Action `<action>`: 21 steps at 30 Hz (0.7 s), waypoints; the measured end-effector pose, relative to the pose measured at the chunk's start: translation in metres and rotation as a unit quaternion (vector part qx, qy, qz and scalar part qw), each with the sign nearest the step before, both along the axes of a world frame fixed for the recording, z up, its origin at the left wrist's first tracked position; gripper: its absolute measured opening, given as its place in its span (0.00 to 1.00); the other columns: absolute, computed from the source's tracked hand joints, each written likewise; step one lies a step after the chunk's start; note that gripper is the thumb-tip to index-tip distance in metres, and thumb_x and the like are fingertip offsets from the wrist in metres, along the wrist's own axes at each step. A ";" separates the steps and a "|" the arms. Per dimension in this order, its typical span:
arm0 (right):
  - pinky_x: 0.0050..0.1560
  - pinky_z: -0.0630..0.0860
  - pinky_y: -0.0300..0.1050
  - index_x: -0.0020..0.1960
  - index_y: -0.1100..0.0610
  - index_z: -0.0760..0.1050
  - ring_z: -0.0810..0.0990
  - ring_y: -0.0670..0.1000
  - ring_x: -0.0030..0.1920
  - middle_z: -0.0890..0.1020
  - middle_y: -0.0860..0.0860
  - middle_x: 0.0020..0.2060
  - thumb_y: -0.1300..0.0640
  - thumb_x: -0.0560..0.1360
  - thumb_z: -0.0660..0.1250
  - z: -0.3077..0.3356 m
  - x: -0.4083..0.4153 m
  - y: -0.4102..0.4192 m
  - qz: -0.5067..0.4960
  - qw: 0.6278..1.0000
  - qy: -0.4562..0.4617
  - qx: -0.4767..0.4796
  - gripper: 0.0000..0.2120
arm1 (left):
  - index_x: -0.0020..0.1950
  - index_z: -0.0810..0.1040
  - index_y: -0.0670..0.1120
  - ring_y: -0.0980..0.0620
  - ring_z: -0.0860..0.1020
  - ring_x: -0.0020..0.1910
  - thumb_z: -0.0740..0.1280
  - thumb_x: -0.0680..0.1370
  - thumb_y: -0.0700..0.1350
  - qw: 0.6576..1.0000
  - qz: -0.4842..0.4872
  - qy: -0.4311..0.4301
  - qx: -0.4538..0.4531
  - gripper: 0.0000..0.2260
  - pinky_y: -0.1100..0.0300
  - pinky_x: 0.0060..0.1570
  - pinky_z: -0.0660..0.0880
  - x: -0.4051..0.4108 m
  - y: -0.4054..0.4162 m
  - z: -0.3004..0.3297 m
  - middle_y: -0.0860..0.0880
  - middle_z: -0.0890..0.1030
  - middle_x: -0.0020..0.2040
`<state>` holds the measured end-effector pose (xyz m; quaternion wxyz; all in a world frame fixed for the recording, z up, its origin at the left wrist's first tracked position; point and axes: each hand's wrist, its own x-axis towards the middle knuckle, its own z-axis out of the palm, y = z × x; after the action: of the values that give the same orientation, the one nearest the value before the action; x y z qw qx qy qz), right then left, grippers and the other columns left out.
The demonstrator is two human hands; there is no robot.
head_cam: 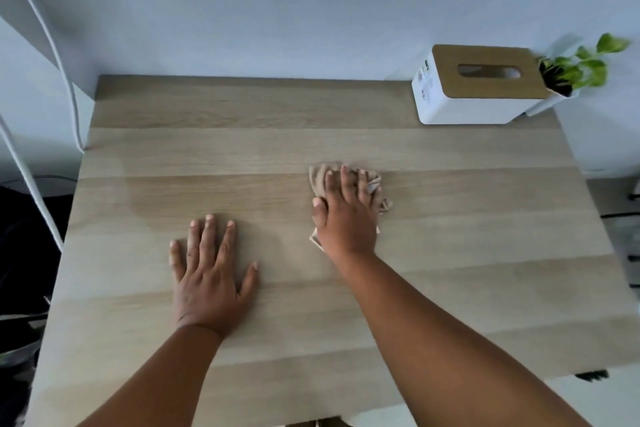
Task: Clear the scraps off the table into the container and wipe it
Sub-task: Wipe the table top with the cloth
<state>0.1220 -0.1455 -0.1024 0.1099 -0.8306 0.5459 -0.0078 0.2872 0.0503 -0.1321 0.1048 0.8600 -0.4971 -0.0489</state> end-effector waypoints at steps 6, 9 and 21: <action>0.77 0.57 0.70 0.81 0.48 0.63 0.51 0.59 0.83 0.58 0.49 0.83 0.36 0.79 0.61 -0.009 -0.084 0.130 0.240 0.971 0.001 -0.005 0.34 | 0.81 0.64 0.48 0.42 0.51 0.84 0.57 0.76 0.66 1.000 -0.004 0.012 -0.003 0.37 0.36 0.79 0.47 0.000 0.000 0.002 0.43 0.58 0.83; 0.75 0.62 0.69 0.81 0.49 0.63 0.55 0.59 0.83 0.58 0.49 0.83 0.40 0.80 0.63 -0.006 -0.171 0.147 0.265 0.964 0.024 -0.013 0.32 | 0.81 0.65 0.48 0.42 0.51 0.83 0.56 0.76 0.66 1.000 0.001 0.022 0.001 0.37 0.36 0.79 0.47 -0.001 -0.001 0.005 0.42 0.58 0.83; 0.76 0.53 0.73 0.83 0.55 0.53 0.50 0.70 0.81 0.54 0.62 0.82 0.34 0.80 0.46 0.010 -0.148 0.054 -0.193 0.974 0.090 0.070 0.38 | 0.81 0.64 0.49 0.43 0.50 0.84 0.55 0.77 0.66 0.999 -0.006 0.036 0.005 0.37 0.38 0.80 0.43 -0.001 -0.001 0.010 0.43 0.57 0.84</action>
<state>-0.0258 -0.0918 -0.0921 0.1149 -0.6967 0.7031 0.0844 0.2863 0.0489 -0.1226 0.1176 0.8554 -0.4977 -0.0828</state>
